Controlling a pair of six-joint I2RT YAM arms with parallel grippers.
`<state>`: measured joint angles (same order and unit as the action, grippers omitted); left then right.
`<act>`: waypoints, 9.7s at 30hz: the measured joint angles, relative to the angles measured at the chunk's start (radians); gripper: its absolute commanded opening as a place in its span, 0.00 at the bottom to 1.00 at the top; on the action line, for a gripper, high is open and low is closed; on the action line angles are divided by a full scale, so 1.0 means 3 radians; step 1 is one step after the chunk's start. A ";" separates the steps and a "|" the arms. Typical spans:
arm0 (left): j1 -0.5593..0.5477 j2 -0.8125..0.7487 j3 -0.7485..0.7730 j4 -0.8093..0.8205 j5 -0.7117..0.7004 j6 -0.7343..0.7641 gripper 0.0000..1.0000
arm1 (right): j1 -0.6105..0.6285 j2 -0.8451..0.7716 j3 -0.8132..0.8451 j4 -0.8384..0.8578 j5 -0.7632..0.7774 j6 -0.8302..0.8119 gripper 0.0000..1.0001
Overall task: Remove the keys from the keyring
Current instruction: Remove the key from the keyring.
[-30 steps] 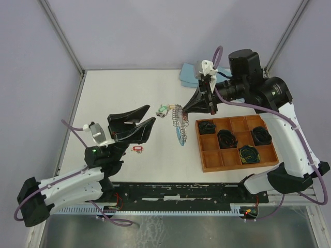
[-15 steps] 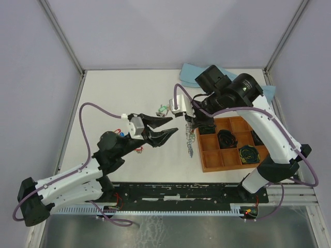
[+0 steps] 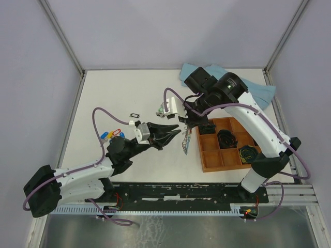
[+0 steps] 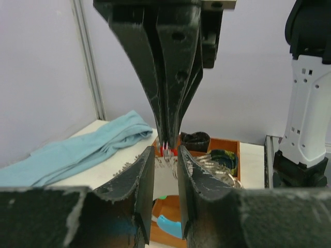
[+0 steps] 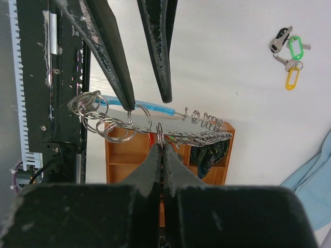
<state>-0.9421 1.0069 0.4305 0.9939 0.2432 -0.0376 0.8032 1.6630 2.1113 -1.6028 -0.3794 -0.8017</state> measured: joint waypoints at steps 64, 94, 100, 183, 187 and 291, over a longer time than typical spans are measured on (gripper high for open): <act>0.0753 0.0084 0.0014 0.0174 0.1442 0.0020 0.03 | -0.0961 -0.1088 -0.1375 0.0645 -0.1882 -0.0074 0.61; 0.0823 0.0328 0.0444 0.0295 0.2338 -0.0506 0.03 | -0.1141 -0.1451 -0.2439 0.2299 -0.2855 0.0023 0.46; 0.0823 0.0397 0.0444 0.0417 0.2351 -0.0617 0.03 | -0.1012 -0.1437 -0.2425 0.2285 -0.2850 -0.0107 0.42; 0.0781 0.0481 0.0258 0.0909 0.2004 -0.0944 0.03 | -0.0120 -0.1447 -0.1896 0.1792 -0.1002 -0.0659 0.01; 0.0716 0.0481 0.0156 0.1087 0.1798 -0.0993 0.03 | -0.0118 -0.1457 -0.1966 0.1907 -0.0999 -0.0547 0.01; 0.0518 0.0629 0.0160 0.0623 0.1283 -0.0303 0.03 | 0.0000 -0.1461 -0.1876 0.1694 -0.0067 -0.0310 0.00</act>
<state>-0.7868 1.1957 0.4786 1.1809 0.6281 -0.1284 0.8032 1.2247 1.5486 -1.0946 -0.3996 -0.8948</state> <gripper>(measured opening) 0.033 0.010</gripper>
